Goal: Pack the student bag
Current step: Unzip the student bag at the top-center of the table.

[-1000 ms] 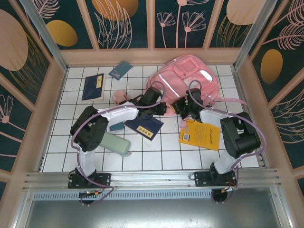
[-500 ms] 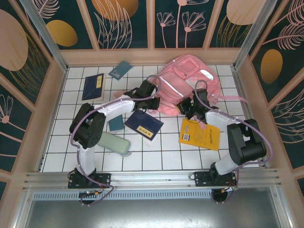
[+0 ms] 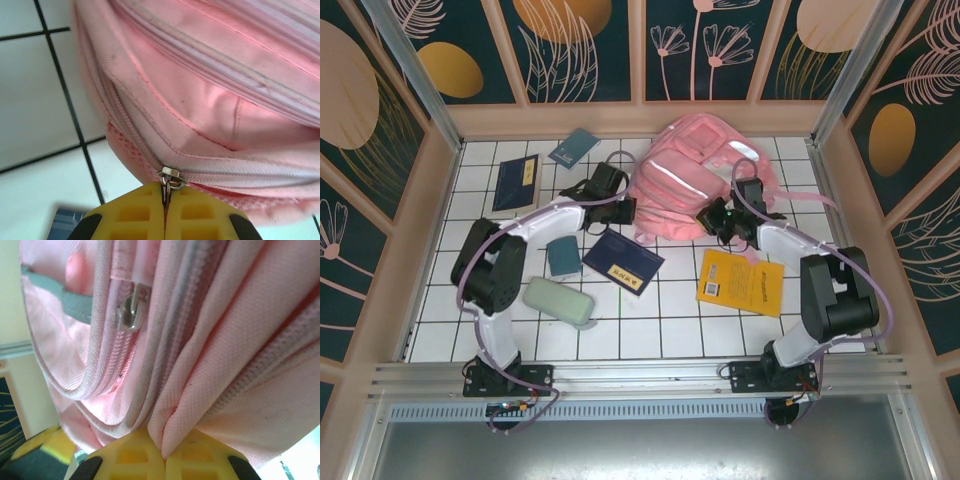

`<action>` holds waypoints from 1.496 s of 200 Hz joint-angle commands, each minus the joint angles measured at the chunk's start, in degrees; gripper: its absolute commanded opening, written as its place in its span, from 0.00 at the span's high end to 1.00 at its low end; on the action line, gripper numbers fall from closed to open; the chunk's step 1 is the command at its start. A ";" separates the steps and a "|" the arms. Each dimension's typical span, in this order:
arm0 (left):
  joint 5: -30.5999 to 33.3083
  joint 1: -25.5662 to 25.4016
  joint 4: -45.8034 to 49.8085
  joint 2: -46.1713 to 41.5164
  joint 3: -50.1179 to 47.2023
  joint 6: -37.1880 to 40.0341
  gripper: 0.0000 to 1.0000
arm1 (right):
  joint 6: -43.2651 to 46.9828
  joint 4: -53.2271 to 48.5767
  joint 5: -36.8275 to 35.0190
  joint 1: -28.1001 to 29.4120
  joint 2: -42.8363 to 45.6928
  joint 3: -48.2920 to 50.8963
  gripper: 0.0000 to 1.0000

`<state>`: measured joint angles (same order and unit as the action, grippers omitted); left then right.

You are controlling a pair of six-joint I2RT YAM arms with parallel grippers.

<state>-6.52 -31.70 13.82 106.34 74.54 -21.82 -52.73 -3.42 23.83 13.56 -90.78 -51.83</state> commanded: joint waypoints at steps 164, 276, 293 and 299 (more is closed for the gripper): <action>-6.59 -17.09 -10.22 7.18 7.27 -15.34 1.00 | 5.85 -9.25 -6.73 -15.35 9.23 2.28 0.32; -4.52 -18.90 -1.96 9.80 10.51 -11.42 1.00 | -6.21 1.14 -6.32 -0.91 7.17 8.67 0.80; -0.80 -18.76 1.18 9.59 10.43 -10.46 1.00 | -4.54 -1.88 -9.15 -1.89 6.94 7.02 1.00; 0.29 -18.50 2.36 9.50 10.26 -10.04 1.00 | -4.01 -2.48 -9.66 -2.60 7.09 6.82 1.00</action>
<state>-10.00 -50.22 10.15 116.44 83.07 -34.68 -58.57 -4.45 20.45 12.75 -83.20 -42.24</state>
